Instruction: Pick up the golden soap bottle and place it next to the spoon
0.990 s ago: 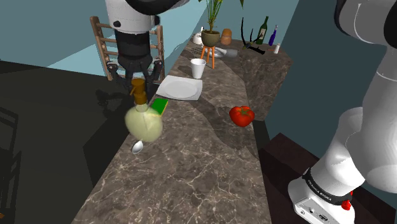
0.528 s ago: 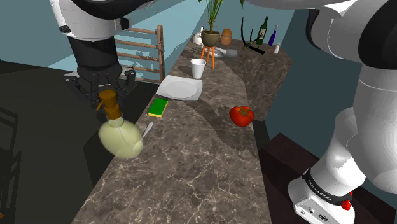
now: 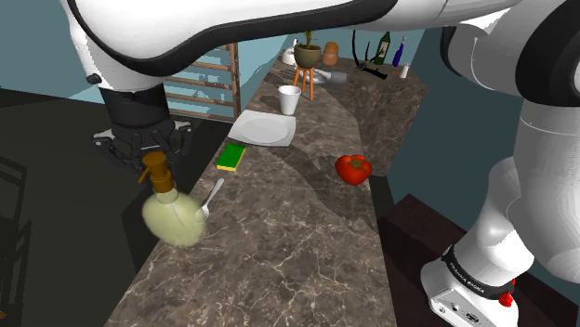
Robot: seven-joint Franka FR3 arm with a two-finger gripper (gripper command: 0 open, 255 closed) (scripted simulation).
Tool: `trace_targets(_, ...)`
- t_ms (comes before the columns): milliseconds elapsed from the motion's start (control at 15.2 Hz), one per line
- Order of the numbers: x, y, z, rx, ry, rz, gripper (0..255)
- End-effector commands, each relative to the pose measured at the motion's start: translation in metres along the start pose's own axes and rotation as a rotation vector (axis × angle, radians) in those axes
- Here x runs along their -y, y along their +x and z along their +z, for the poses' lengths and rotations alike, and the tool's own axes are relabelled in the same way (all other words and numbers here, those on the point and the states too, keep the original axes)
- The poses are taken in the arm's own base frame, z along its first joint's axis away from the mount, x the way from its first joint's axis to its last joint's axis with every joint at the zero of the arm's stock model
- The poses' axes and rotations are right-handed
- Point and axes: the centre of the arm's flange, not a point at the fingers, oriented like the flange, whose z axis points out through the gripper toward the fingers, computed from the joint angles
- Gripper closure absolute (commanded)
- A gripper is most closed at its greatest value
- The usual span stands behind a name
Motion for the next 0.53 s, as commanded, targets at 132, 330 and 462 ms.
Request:
trace_targets(132,-0.001,0.000,0.020,-0.001,0.001,0.000,255)
trace_targets(330,-0.002,0.000,0.037,-0.001,0.001,0.000,255)
trace_targets(462,-0.002,0.000,0.037,-0.001,0.001,0.000,255)
